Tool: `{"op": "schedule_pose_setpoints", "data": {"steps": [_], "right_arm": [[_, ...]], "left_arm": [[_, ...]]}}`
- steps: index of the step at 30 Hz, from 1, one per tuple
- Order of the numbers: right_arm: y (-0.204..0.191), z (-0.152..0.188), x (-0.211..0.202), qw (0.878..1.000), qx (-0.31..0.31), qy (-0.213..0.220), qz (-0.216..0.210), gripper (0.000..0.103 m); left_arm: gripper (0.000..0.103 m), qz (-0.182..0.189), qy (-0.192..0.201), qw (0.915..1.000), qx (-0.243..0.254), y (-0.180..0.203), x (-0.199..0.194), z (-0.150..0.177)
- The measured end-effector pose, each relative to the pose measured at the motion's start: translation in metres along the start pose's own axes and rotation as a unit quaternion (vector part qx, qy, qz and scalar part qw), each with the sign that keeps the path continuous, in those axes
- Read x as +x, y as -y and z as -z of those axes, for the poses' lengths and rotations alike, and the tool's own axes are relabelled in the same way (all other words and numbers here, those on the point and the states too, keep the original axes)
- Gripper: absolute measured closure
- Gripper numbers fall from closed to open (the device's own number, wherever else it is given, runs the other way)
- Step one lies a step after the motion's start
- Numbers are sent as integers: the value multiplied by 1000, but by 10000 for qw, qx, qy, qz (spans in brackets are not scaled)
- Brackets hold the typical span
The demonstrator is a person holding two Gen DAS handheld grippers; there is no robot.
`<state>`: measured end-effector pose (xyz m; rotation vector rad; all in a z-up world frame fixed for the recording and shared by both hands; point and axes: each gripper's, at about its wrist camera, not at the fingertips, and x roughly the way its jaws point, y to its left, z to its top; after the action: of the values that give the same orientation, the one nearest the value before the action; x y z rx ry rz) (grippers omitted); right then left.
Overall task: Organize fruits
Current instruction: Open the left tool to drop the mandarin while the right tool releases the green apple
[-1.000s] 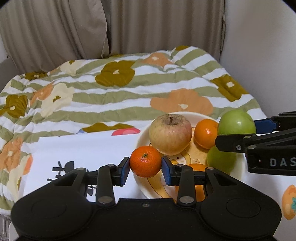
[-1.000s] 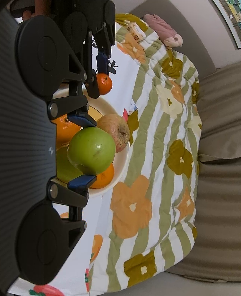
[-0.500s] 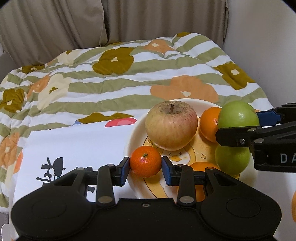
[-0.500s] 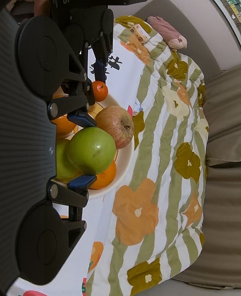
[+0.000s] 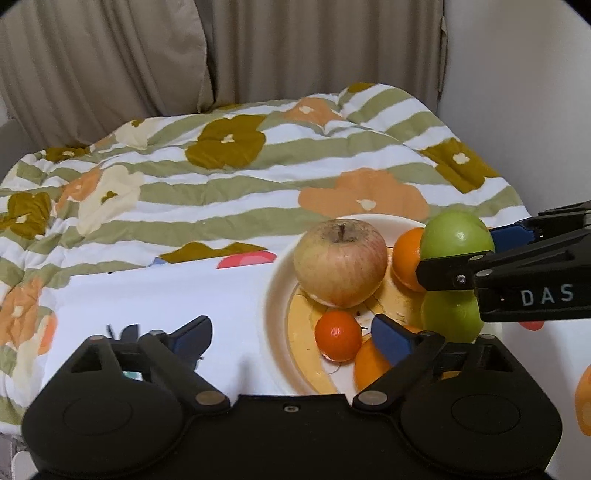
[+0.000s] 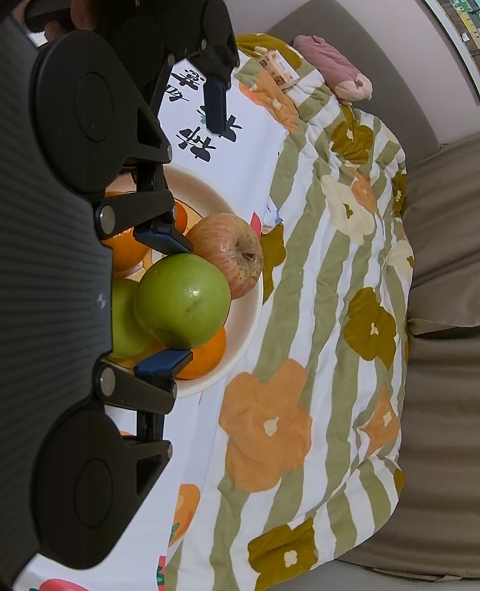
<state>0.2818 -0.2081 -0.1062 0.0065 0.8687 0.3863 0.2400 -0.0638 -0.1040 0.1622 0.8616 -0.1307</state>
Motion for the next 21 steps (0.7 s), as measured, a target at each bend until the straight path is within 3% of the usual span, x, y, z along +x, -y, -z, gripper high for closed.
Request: {"op": "schedule_pose_setpoints", "data": {"steps": [17,21], "right_arm": [[-25,10,17,9978,-648,81,-139,32],[-33,13,9,9956,-876,342,50,4]], "left_arm": [[6,-230,13,9987,-447,-24,-25,20],[6,-259,-3,9986,-471,-25,-26,25]]}}
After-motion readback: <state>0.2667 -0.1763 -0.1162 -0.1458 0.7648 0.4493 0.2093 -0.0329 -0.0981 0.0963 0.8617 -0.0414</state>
